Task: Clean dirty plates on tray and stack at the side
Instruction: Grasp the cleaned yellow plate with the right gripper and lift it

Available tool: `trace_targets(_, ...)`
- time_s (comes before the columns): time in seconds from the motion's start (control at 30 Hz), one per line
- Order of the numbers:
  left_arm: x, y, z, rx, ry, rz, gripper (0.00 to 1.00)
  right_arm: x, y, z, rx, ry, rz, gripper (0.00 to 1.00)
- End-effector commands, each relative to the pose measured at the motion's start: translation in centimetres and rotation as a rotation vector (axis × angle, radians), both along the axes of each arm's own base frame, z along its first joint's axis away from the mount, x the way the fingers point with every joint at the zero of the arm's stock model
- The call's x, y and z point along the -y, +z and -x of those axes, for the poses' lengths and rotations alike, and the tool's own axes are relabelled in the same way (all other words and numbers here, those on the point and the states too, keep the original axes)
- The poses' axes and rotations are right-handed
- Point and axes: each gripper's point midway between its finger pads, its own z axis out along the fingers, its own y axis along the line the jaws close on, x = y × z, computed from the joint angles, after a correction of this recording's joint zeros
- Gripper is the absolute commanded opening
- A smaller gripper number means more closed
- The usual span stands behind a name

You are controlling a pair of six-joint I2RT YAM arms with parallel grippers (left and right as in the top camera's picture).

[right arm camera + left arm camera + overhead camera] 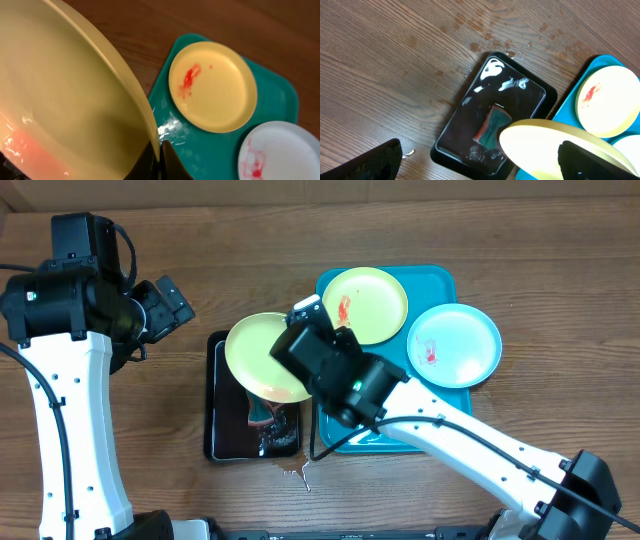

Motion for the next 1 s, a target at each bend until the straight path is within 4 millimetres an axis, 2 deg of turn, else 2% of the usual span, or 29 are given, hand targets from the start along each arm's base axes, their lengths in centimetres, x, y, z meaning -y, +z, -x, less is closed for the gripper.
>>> trace_targets(0.0, -0.1, 0.1, -0.2, 0.002, -0.014, -0.004, 1.00, 0.4, 3.0, -0.7, 0.156, -0.065, 0.045, 0.04)
trace_targets(0.13, -0.1, 0.1, -0.2, 0.003, -0.014, -0.004, 1.00, -0.3, 4.1, 0.0, 0.233, -0.073, 0.063, 0.04)
trace_targets(0.5, -0.1, 0.1, -0.2, 0.003, -0.014, -0.004, 1.00, -0.8, 5.6, 1.3, 0.336, -0.085, 0.117, 0.04)
trace_targets(0.97, -0.1, 0.1, -0.2, 0.003, -0.014, -0.004, 1.00, -2.6, 6.5, 4.0, 0.400, -0.010, 0.170, 0.04)
